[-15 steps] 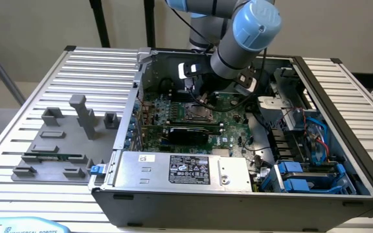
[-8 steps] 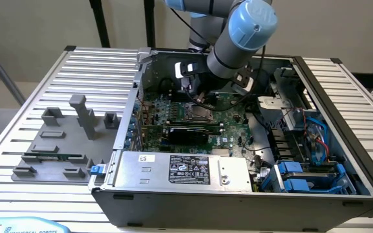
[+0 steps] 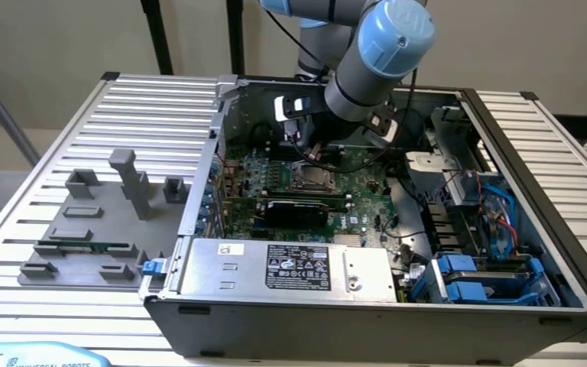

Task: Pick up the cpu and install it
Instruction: 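Install the first cpu locking lever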

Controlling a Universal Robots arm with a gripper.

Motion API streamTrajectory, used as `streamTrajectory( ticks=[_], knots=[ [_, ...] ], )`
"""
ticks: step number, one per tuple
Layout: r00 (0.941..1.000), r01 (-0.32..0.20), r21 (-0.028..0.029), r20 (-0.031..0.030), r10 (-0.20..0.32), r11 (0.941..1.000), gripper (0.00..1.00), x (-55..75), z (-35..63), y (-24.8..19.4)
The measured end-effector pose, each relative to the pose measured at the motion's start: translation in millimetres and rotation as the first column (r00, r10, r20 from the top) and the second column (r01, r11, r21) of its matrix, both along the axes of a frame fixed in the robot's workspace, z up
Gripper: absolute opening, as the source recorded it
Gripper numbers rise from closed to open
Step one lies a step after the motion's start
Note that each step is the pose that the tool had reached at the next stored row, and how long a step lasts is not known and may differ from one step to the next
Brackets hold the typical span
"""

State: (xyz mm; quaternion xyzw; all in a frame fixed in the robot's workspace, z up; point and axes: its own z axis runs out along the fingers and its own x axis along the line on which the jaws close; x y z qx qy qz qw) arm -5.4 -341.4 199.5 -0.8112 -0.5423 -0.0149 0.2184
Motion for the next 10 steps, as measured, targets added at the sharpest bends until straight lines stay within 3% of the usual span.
streamTrajectory(
  ticks=[10],
  knots=[
    [1.0, 0.0, 0.0002, -0.0001, 0.0, 1.0, 0.11, 5.7, -0.5, -1.6]
  ],
)
